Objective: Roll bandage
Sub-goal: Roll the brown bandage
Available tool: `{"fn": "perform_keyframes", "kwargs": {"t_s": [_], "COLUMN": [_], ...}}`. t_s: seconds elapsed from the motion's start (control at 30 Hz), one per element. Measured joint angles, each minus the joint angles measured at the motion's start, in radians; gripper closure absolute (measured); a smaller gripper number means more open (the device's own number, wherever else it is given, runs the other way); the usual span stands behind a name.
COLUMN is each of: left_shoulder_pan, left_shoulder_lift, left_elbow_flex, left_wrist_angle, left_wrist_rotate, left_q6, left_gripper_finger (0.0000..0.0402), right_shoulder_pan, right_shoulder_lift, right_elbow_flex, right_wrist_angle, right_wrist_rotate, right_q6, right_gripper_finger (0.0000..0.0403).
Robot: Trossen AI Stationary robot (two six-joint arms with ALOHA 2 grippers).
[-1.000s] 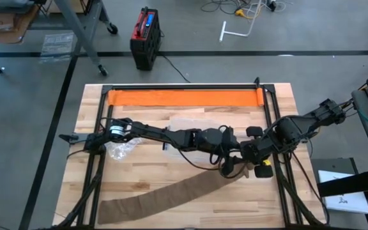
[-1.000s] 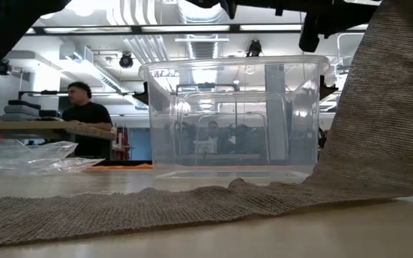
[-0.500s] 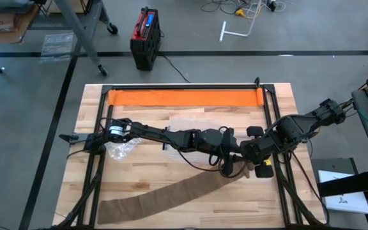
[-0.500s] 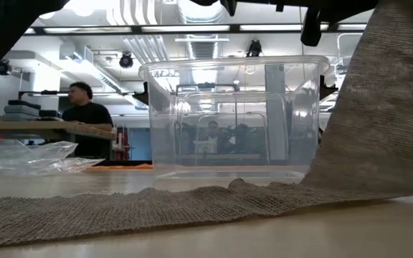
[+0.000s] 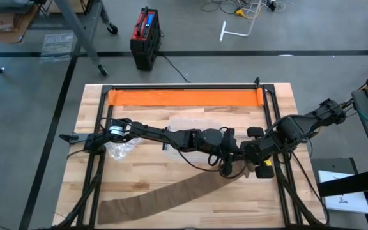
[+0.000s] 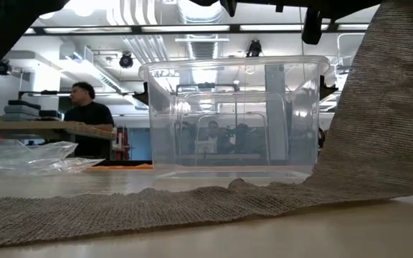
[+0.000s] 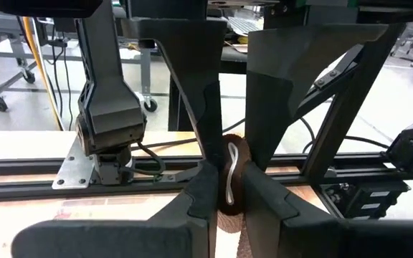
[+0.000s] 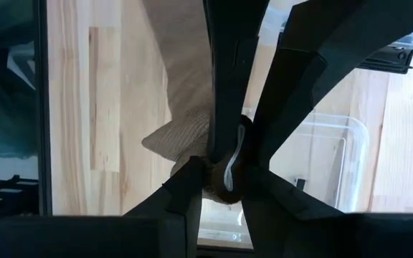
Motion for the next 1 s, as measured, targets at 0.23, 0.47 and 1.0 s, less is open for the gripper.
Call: {"fn": "perform_keyframes", "kwargs": {"t_s": [0.23, 0.47, 1.0], "left_shoulder_pan": [0.000, -0.001, 0.004], "left_shoulder_lift": [-0.008, -0.033, -0.171], "left_elbow_flex": [0.000, 0.000, 0.001], "left_wrist_angle": [-0.017, -0.064, -0.131], "left_wrist_rotate": [0.000, 0.001, 0.001], "left_q6": [0.005, 0.032, 0.128], "left_gripper_finger": [0.0364, 0.0364, 0.0364], "right_shoulder_pan": [0.000, 0.002, 0.417], "right_shoulder_lift": [-0.001, -0.021, -0.216], "right_elbow_flex": [0.005, 0.039, -0.101], "right_wrist_angle": [-0.011, -0.062, 0.001], "right_wrist_rotate": [0.004, 0.015, 0.520], "right_q6": [0.085, 0.173, 0.607], "right_gripper_finger": [0.0325, 0.0254, 0.0135]}}
